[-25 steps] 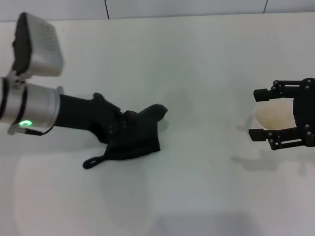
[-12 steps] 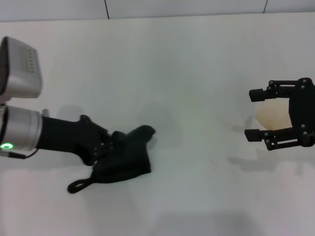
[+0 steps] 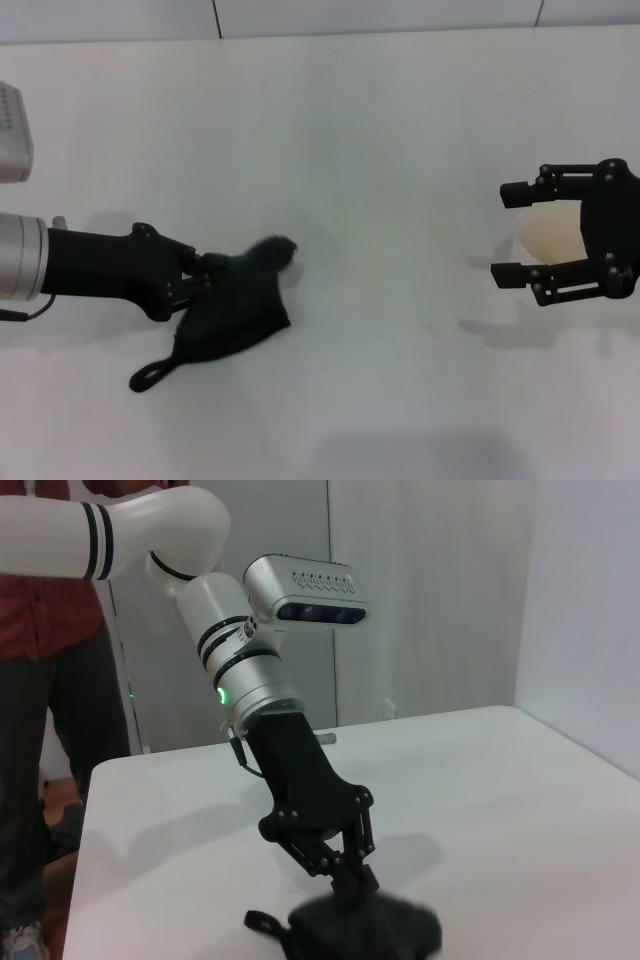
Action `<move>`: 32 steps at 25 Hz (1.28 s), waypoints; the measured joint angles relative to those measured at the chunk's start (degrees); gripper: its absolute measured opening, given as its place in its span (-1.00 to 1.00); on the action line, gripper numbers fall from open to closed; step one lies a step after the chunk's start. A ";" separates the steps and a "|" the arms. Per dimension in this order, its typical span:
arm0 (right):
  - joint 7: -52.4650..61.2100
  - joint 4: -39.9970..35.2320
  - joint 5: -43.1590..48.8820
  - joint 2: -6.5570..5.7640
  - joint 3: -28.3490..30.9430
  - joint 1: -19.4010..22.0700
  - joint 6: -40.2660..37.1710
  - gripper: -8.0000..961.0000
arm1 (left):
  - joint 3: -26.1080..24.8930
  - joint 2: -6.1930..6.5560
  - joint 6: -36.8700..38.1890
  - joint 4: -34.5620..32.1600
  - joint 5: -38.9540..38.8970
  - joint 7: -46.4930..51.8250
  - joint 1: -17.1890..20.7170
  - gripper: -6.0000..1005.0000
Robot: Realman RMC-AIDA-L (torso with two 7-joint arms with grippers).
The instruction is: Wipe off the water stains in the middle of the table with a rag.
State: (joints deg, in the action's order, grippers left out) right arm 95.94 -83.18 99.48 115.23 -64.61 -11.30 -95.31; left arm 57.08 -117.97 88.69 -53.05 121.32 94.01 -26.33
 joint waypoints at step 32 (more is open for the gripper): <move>0.03 3.96 1.40 -0.26 0.63 -0.28 -0.23 0.69 | 0.04 0.78 16.76 -15.32 -2.00 -4.62 4.52 0.77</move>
State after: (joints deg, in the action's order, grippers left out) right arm 95.96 -79.22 100.89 114.97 -63.98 -11.58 -95.55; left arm 57.12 -117.19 105.45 -68.37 119.32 89.39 -21.81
